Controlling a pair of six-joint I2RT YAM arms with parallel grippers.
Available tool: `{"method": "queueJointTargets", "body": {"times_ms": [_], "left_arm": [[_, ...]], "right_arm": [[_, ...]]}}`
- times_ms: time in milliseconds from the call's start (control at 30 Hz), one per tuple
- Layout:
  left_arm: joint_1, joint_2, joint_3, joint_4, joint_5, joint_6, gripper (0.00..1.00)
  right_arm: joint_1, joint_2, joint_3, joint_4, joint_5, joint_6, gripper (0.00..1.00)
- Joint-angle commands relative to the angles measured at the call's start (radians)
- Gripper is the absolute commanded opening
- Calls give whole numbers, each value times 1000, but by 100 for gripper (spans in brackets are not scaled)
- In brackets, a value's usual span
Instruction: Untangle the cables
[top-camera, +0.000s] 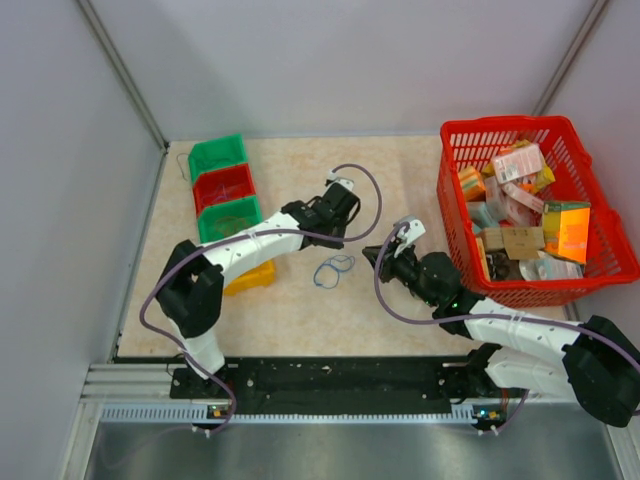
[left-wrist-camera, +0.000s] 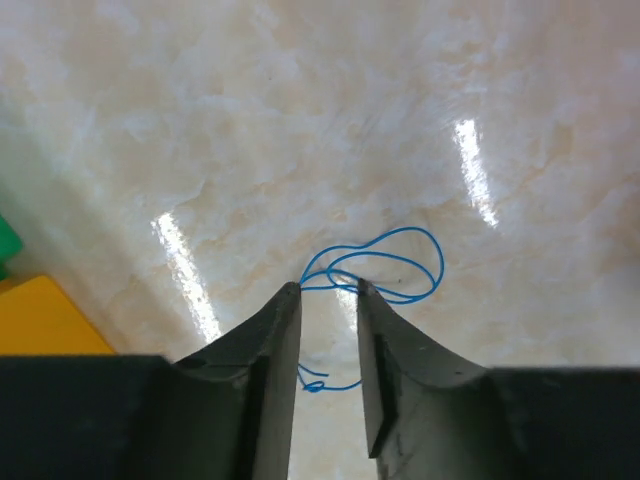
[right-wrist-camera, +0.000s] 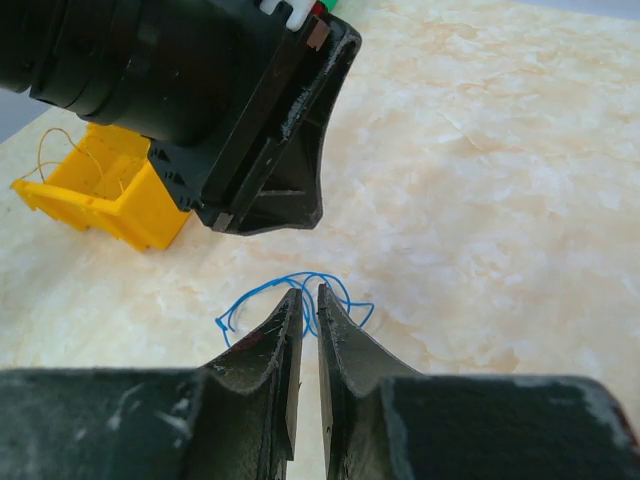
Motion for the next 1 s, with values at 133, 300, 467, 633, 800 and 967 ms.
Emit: {"method": "queueJointTargets", "body": {"times_ms": [133,300,467,633,800,967], "left_arm": [[9,91,68,-53,14,-23,65],[12,154,81,-62,22,-14,56],[11,215,72,-65,54,-21,52],[12,234,46,-28,75,-14,45],[11,221,41,-25,63,3,21],[49,149,38,-27,49,6,0]], "right_arm": [[10,-5,-1,49,-7,-6,11],[8,-11,-1,49,-1,-6,11],[8,-12,-1,50,-1,-7,11],[8,-6,0,50,-2,-6,11],[10,0,0,49,-1,-6,11],[8,3,3,49,1,-6,11]]}}
